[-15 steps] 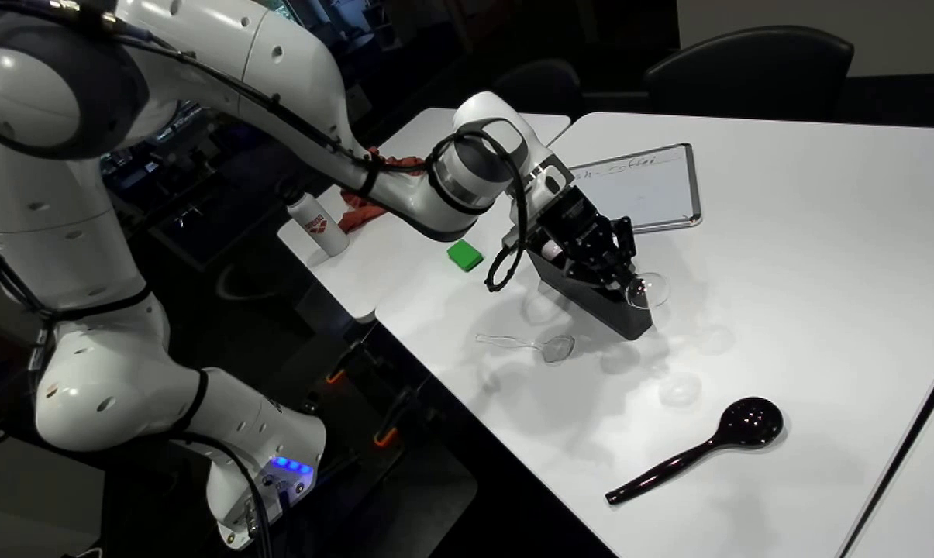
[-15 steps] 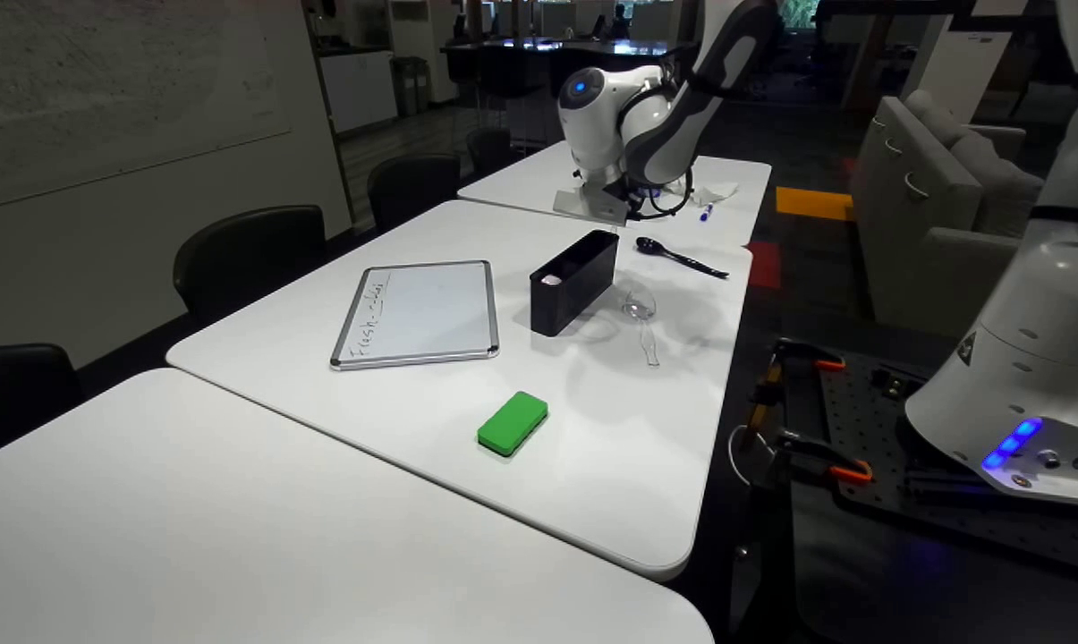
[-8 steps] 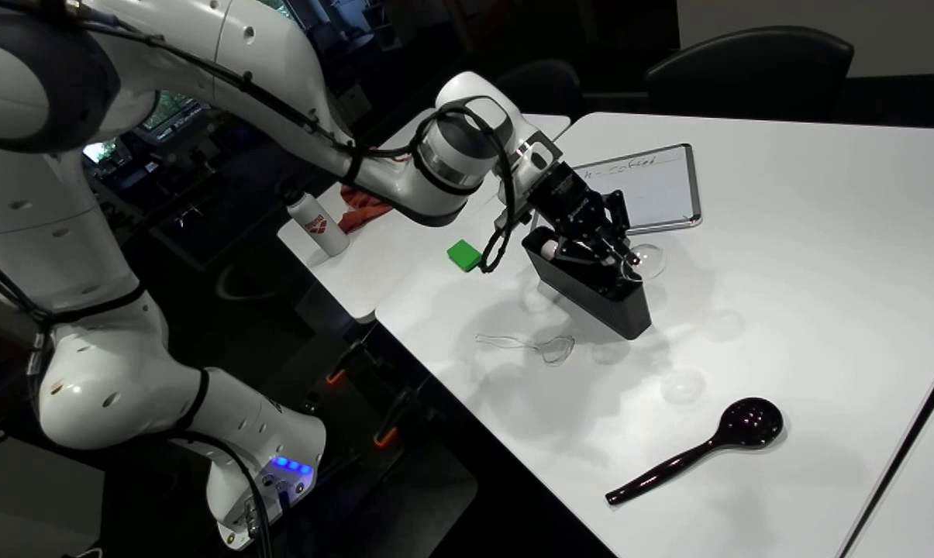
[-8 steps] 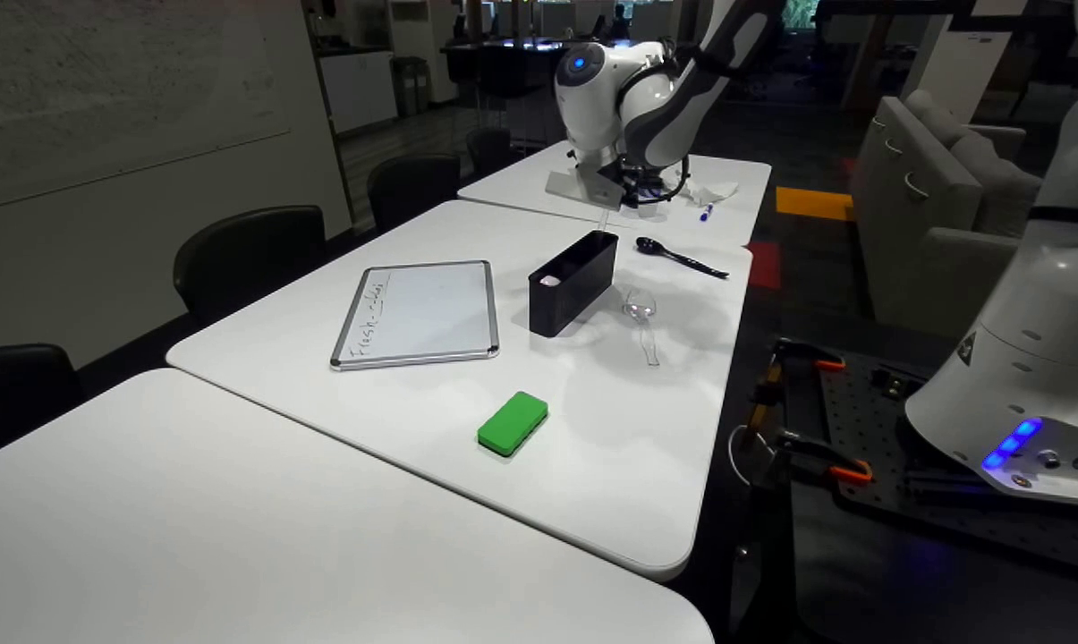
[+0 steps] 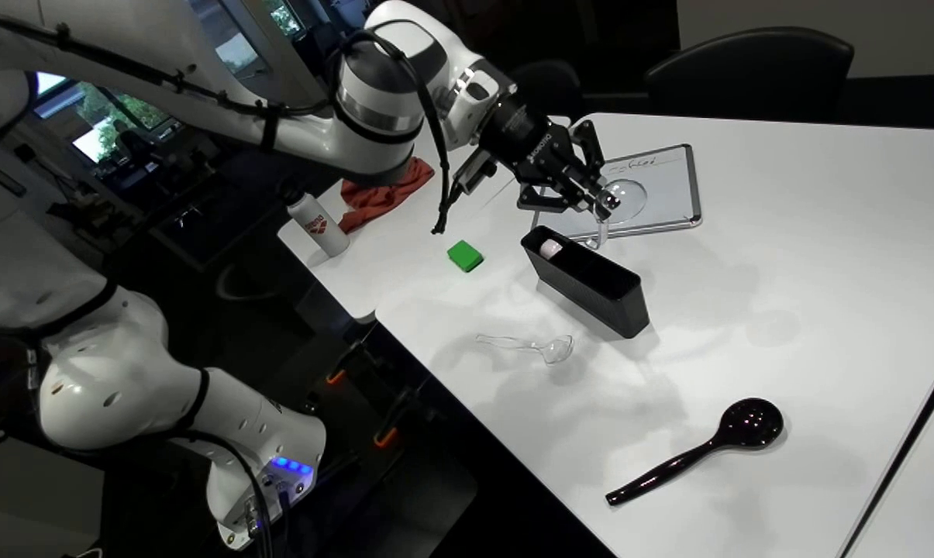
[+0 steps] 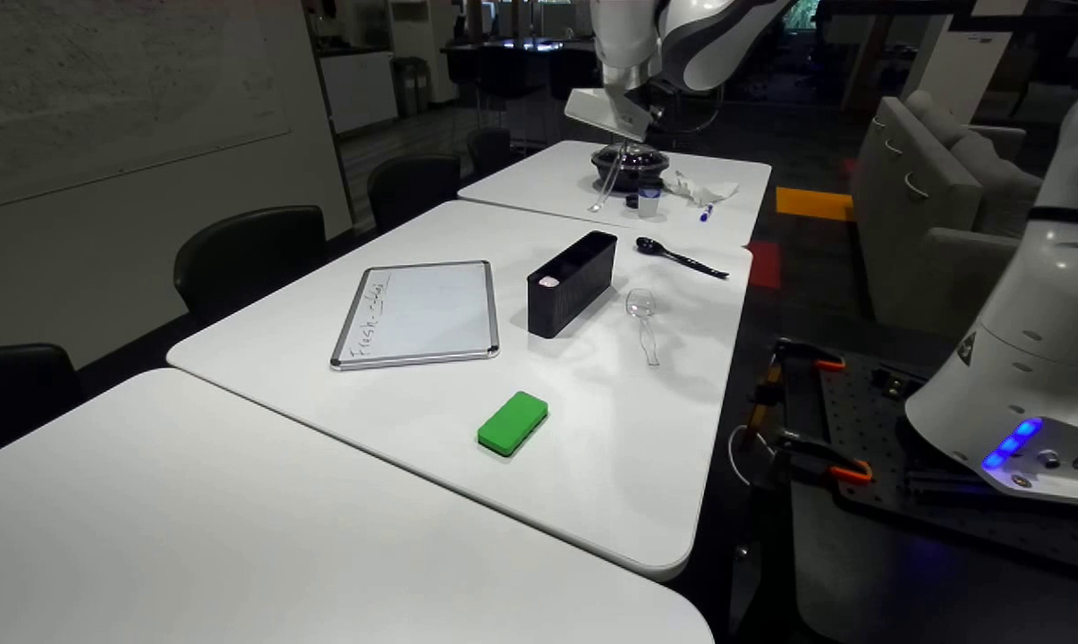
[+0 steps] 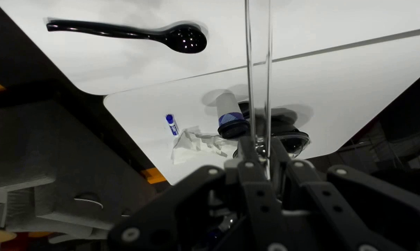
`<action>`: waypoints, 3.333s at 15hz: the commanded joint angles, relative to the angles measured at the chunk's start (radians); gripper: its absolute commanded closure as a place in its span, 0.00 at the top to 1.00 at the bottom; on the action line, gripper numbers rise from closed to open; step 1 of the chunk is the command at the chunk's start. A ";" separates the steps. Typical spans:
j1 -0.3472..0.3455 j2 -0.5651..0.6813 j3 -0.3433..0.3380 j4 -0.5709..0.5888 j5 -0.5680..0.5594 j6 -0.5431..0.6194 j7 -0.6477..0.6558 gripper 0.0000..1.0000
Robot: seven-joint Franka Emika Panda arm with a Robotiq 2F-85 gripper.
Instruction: Remove the transparent object from the black thing and put it on the table
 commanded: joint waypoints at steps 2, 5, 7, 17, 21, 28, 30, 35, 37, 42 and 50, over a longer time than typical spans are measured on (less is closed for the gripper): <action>-0.050 -0.133 0.010 -0.029 0.017 -0.021 0.010 0.03; -0.088 -0.084 0.002 0.021 0.061 0.006 0.053 0.03; -0.109 -0.034 -0.004 0.049 0.091 0.036 0.085 0.03; -0.139 0.193 -0.060 0.150 0.178 0.210 0.232 0.14; -0.133 0.239 -0.067 0.190 0.198 0.202 0.261 0.03; -0.187 0.483 -0.038 0.414 0.669 0.203 0.159 0.03; -0.199 0.560 -0.034 0.490 0.808 0.204 0.100 0.03; -0.225 0.719 -0.032 0.665 1.038 0.146 -0.012 0.03; -0.239 0.768 -0.028 0.721 1.088 0.126 -0.046 0.03; -0.267 0.865 -0.016 0.843 1.168 0.056 -0.114 0.03; -0.253 0.970 -0.056 0.985 1.148 -0.069 -0.078 0.47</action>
